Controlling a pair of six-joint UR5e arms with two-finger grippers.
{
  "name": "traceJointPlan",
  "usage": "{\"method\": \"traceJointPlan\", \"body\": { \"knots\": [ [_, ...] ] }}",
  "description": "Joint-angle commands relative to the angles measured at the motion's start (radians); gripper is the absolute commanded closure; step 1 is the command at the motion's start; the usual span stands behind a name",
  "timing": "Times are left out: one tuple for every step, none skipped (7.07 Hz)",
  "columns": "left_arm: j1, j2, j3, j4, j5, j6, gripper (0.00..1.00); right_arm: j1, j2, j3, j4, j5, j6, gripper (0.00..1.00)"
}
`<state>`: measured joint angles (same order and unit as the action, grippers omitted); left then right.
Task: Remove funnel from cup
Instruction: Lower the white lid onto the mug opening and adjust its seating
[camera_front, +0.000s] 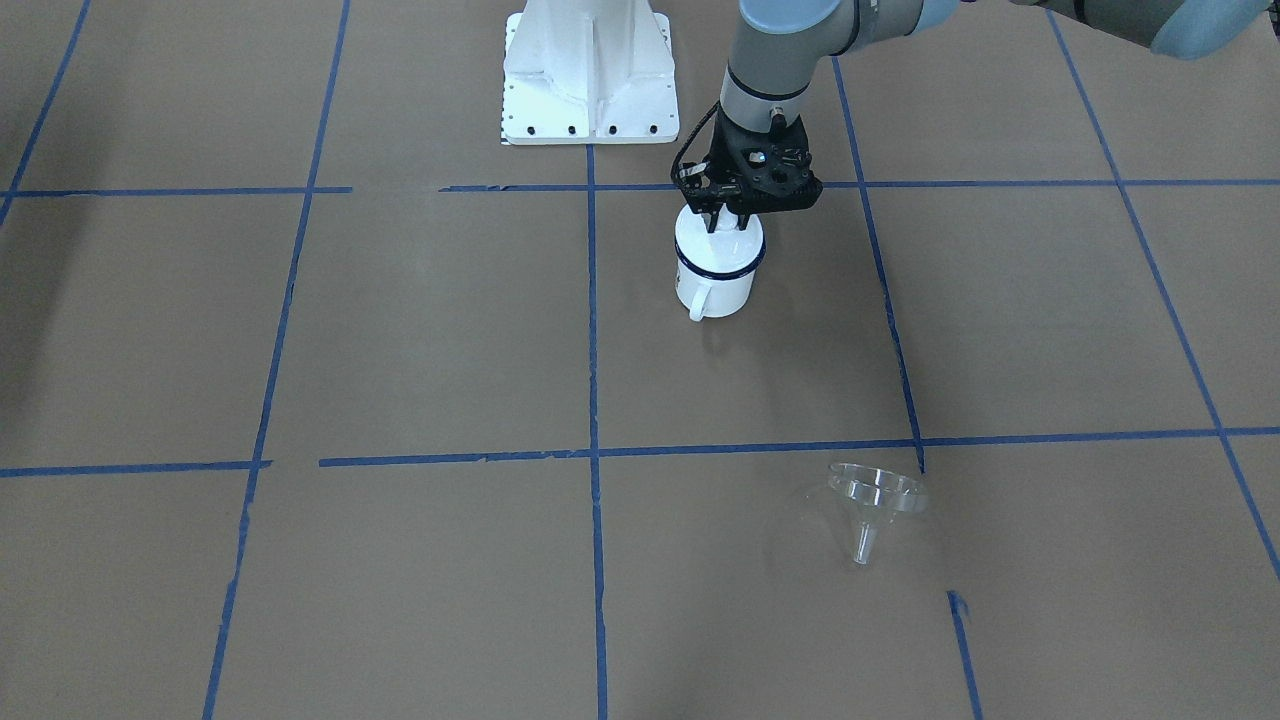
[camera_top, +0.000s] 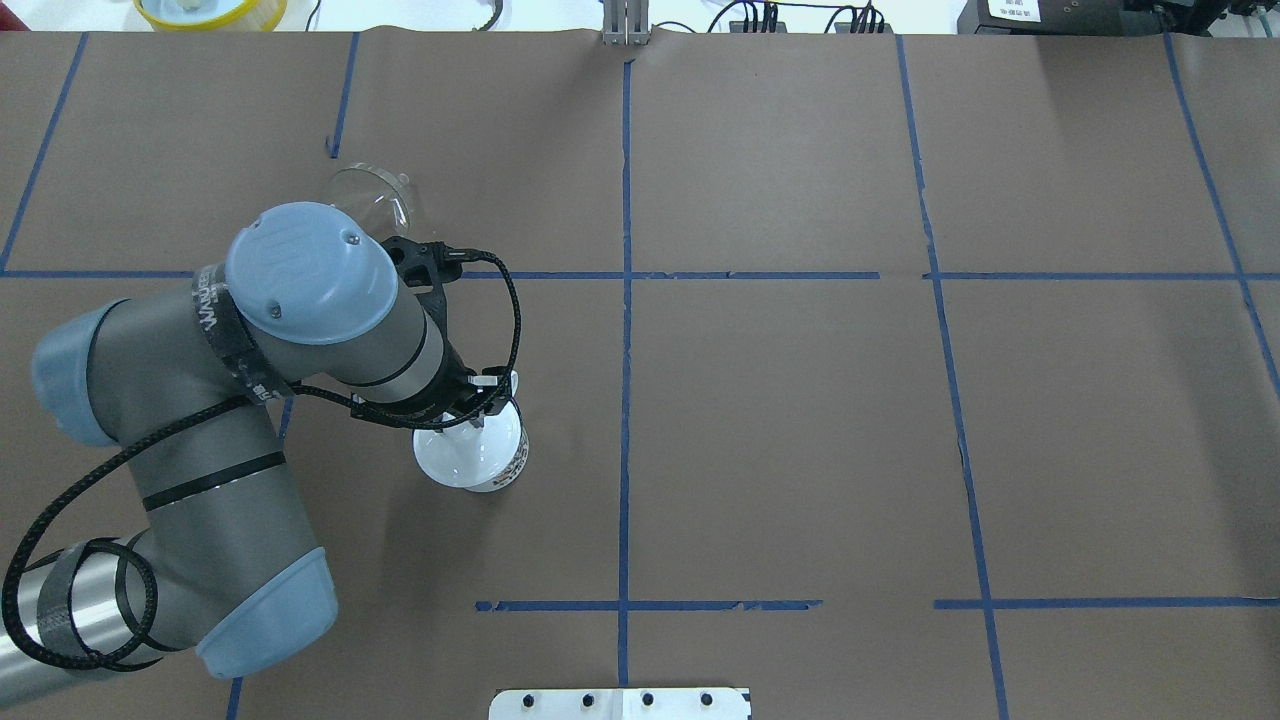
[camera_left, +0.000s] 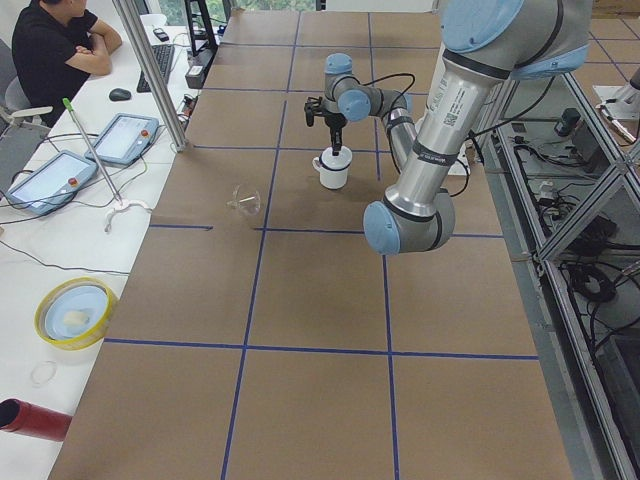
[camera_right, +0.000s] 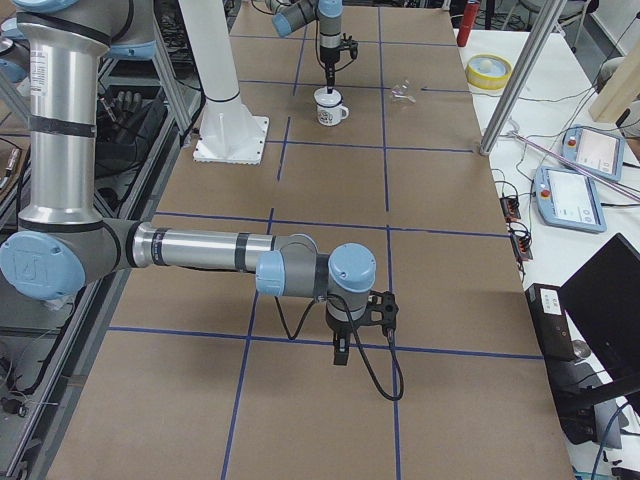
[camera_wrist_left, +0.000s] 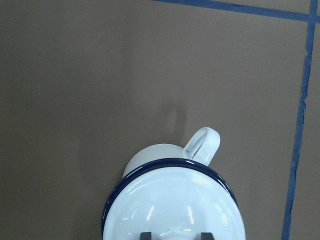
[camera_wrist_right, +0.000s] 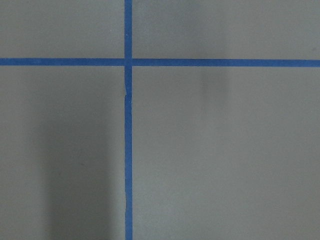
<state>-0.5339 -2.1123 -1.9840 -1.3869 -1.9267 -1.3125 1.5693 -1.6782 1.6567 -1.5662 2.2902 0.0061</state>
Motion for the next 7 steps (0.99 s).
{"method": "traceJointPlan", "body": {
  "knots": [
    [-0.005, 0.000, -0.007, 0.005, 0.000, 0.005, 1.00, 0.000, 0.000, 0.000, 0.000, 0.000, 0.000, 0.00],
    [-0.005, 0.000, -0.006, 0.003, 0.000, 0.006, 1.00, 0.000, 0.000, 0.000, 0.000, 0.000, 0.000, 0.00],
    [-0.005, 0.000, -0.004, 0.003, 0.000, 0.006, 1.00, 0.000, 0.000, 0.000, 0.000, 0.000, 0.000, 0.00],
    [-0.005, 0.002, -0.001, 0.003, 0.000, 0.006, 1.00, 0.000, 0.000, 0.000, 0.000, 0.000, 0.000, 0.00],
    [-0.005, 0.000, 0.002, 0.002, 0.002, 0.007, 1.00, 0.000, 0.000, 0.000, 0.000, 0.000, 0.000, 0.00],
    [-0.003, 0.000, 0.004, -0.001, 0.002, 0.007, 1.00, 0.000, 0.000, 0.000, 0.000, 0.000, 0.000, 0.00],
    [-0.003, 0.000, 0.004, -0.003, 0.002, 0.007, 1.00, 0.000, 0.000, 0.000, 0.000, 0.000, 0.000, 0.00]
  ]
}}
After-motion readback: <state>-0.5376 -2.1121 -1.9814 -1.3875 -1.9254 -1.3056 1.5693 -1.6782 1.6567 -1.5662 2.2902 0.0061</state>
